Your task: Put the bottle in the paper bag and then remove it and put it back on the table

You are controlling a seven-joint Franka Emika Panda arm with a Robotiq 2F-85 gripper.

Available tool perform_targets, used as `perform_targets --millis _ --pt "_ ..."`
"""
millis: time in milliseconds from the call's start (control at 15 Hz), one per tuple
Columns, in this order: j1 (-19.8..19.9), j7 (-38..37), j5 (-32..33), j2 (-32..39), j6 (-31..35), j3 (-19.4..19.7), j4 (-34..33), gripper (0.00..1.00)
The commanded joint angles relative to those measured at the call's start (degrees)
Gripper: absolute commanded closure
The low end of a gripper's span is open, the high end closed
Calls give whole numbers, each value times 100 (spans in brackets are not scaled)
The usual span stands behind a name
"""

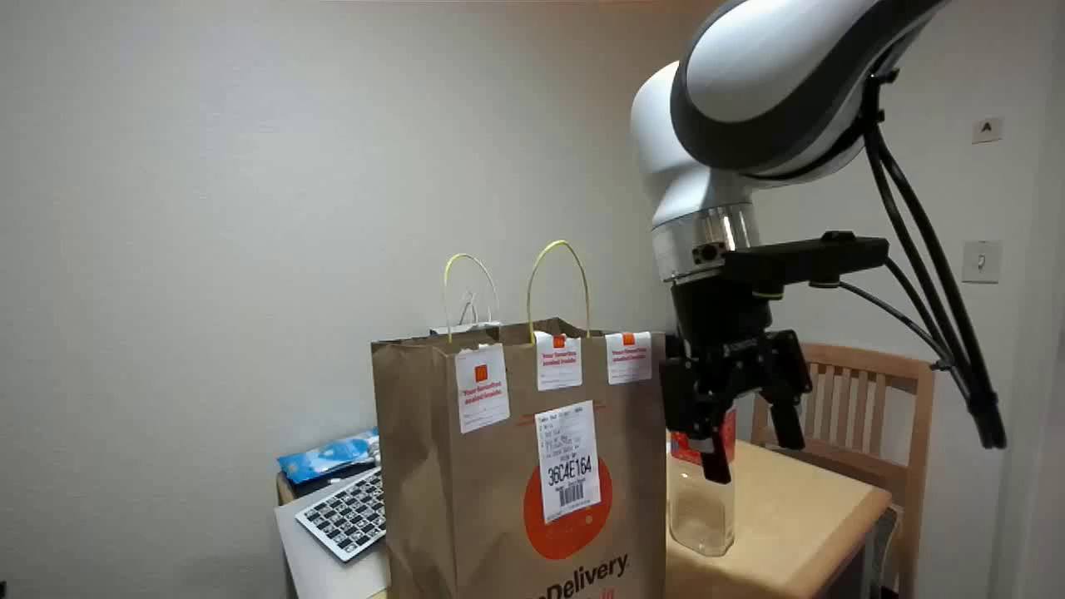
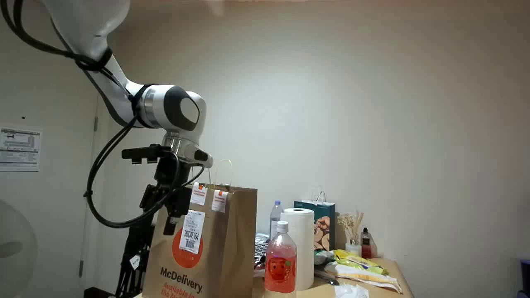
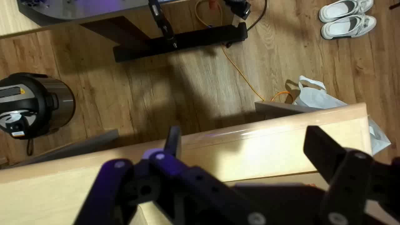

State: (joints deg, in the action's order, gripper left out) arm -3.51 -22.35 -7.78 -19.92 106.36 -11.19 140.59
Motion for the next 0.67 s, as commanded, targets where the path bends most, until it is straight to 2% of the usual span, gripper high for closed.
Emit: perform_targets --millis 0,333,600 --pt "-50 -14 17 4 -14 49 -10 0" --pt "-50 -14 17 4 -14 49 -10 0" --pt "159 -110 172 -93 46 228 18 0"
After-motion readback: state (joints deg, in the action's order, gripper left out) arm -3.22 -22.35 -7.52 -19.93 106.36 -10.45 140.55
